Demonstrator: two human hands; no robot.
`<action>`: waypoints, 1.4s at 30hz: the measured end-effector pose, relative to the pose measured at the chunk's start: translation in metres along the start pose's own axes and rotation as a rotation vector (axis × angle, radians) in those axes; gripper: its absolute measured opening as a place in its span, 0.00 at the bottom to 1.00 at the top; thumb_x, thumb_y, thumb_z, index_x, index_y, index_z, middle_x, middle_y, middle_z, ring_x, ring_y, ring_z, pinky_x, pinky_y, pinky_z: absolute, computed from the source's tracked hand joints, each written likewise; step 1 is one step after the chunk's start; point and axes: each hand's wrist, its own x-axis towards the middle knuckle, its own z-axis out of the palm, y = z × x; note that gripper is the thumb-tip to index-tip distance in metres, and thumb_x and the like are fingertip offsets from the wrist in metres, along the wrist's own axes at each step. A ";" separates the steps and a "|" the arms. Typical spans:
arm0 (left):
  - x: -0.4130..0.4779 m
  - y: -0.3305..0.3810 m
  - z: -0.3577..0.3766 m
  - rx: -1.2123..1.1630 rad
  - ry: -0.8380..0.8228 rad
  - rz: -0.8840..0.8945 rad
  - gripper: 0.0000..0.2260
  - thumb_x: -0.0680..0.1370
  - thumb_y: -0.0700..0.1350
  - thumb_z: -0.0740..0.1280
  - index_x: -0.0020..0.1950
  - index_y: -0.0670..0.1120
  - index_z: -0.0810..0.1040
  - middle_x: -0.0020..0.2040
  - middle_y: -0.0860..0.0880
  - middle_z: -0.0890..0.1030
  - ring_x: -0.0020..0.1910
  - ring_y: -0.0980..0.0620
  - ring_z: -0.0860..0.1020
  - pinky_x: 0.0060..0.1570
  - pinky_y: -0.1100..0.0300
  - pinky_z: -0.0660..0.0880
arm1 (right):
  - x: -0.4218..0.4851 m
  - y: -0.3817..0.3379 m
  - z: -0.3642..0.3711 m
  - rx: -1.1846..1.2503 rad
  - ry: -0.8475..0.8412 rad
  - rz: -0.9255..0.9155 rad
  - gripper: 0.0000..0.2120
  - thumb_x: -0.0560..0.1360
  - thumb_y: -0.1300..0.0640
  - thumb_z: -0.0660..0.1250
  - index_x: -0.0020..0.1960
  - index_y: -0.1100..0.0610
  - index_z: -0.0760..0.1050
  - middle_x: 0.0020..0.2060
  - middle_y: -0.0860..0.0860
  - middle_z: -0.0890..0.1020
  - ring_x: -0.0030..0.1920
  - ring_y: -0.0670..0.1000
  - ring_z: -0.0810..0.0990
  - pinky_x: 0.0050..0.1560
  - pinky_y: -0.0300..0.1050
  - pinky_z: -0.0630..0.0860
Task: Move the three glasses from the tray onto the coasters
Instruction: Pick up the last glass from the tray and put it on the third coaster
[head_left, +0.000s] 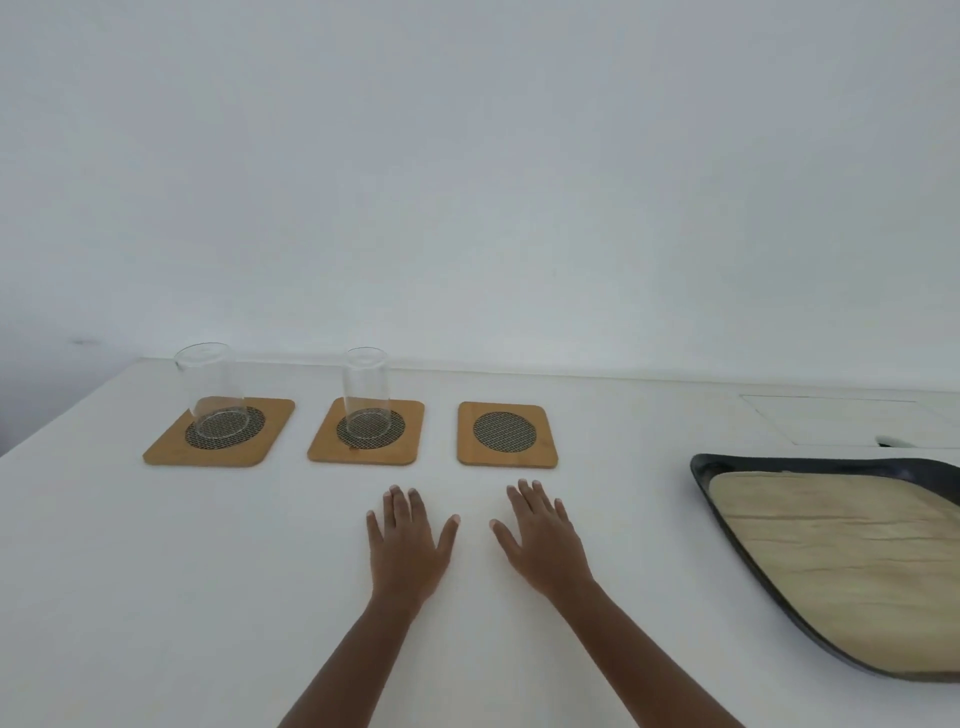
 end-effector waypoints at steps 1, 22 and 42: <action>-0.002 0.012 0.002 -0.018 0.015 0.024 0.39 0.73 0.66 0.38 0.73 0.38 0.53 0.75 0.37 0.55 0.75 0.41 0.52 0.73 0.44 0.50 | -0.004 0.008 -0.007 -0.009 0.016 -0.001 0.38 0.70 0.37 0.36 0.73 0.57 0.54 0.75 0.55 0.57 0.76 0.52 0.51 0.75 0.50 0.48; -0.038 0.289 0.043 -0.187 -0.077 0.489 0.35 0.74 0.63 0.45 0.60 0.35 0.73 0.56 0.37 0.81 0.58 0.40 0.78 0.51 0.48 0.78 | -0.087 0.226 -0.131 -0.082 0.291 0.225 0.24 0.77 0.47 0.55 0.67 0.61 0.66 0.68 0.59 0.70 0.71 0.56 0.65 0.70 0.54 0.62; -0.059 0.422 0.137 0.044 -0.314 0.615 0.26 0.80 0.56 0.49 0.74 0.44 0.50 0.76 0.40 0.50 0.75 0.42 0.47 0.73 0.46 0.48 | -0.146 0.418 -0.198 -0.169 0.273 0.573 0.23 0.74 0.55 0.64 0.64 0.66 0.66 0.65 0.64 0.70 0.69 0.62 0.65 0.68 0.56 0.62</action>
